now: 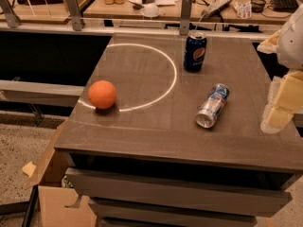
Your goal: Move pepsi can near orange
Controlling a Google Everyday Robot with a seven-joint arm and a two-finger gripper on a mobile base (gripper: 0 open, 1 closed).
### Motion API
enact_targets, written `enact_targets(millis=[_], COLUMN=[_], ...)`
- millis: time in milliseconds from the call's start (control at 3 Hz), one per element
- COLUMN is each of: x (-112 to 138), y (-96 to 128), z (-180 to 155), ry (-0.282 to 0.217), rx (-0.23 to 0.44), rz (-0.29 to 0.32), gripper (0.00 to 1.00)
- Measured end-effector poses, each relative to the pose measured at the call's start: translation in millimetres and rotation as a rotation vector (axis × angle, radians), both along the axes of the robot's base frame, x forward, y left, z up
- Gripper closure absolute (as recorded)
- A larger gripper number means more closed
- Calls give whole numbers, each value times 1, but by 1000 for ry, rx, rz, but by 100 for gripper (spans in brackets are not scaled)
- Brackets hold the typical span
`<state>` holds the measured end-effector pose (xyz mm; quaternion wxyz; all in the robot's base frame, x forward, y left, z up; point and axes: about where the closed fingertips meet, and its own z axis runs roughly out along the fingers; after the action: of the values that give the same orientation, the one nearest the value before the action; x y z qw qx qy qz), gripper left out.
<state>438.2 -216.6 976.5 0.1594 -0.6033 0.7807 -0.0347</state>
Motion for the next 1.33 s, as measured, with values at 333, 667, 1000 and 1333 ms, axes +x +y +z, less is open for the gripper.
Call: enact_targets(millis=[333,667,1000,1333], x=[0,16,39,65], y=[0,-16,-43,-61], z=[0,5,12,13], ry=[0,-60,-166,-260], rx=[0,59,179,321], rz=[0,-68,-150,-205], gripper=[0,0,0,0])
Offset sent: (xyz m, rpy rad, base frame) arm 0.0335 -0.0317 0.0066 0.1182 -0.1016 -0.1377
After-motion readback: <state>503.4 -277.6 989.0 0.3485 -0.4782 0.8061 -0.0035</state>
